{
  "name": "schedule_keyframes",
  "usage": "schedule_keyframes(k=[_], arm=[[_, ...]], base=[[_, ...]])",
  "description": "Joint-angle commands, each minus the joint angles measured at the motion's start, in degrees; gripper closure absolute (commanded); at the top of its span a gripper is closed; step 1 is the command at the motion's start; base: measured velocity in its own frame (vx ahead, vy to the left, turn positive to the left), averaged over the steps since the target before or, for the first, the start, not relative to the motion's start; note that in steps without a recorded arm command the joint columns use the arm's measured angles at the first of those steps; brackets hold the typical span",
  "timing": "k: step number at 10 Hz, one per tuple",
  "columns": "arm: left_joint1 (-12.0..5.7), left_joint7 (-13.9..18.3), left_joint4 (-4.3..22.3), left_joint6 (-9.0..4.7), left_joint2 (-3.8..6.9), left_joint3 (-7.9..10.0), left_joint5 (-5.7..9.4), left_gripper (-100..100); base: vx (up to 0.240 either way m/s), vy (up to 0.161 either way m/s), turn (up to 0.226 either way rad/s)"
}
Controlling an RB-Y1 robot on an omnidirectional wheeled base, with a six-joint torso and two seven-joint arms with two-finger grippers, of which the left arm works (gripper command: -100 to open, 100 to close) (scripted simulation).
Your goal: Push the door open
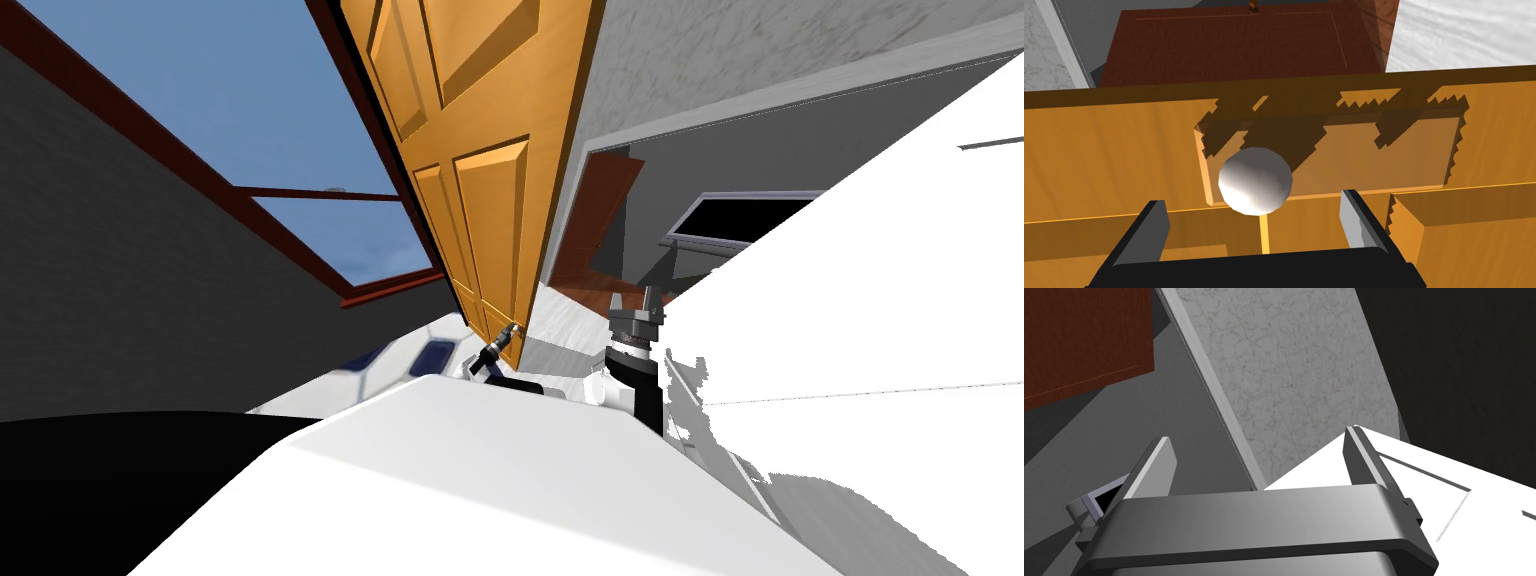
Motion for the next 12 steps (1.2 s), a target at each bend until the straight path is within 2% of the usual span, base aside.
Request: schedule_keyframes(k=[1, 2, 3, 8, 9, 12], arm=[[0.09, -0.20, -0.08, -0.01, -0.44, 0.13, 0.04, -100], [0.06, -0.12, -0.12, 0.05, -0.27, 0.08, 0.02, -100], [0.06, -0.12, -0.12, 0.05, -0.27, 0.08, 0.02, 100], [0.06, -0.12, -0.12, 0.05, -0.27, 0.08, 0.02, 100], [0.28, -1.09, -0.07, 0.28, 0.29, 0.58, 0.92, 100], [0.48, -2.72, -0.19, 0.43, 0.91, 1.56, 2.52, 100]], base=[[0.139, -0.137, -0.020], [0.055, -0.062, 0.028], [-0.012, 0.012, -0.017], [-0.010, 0.010, -0.004], [0.088, -0.060, 0.024], [0.165, -0.091, 0.045]])
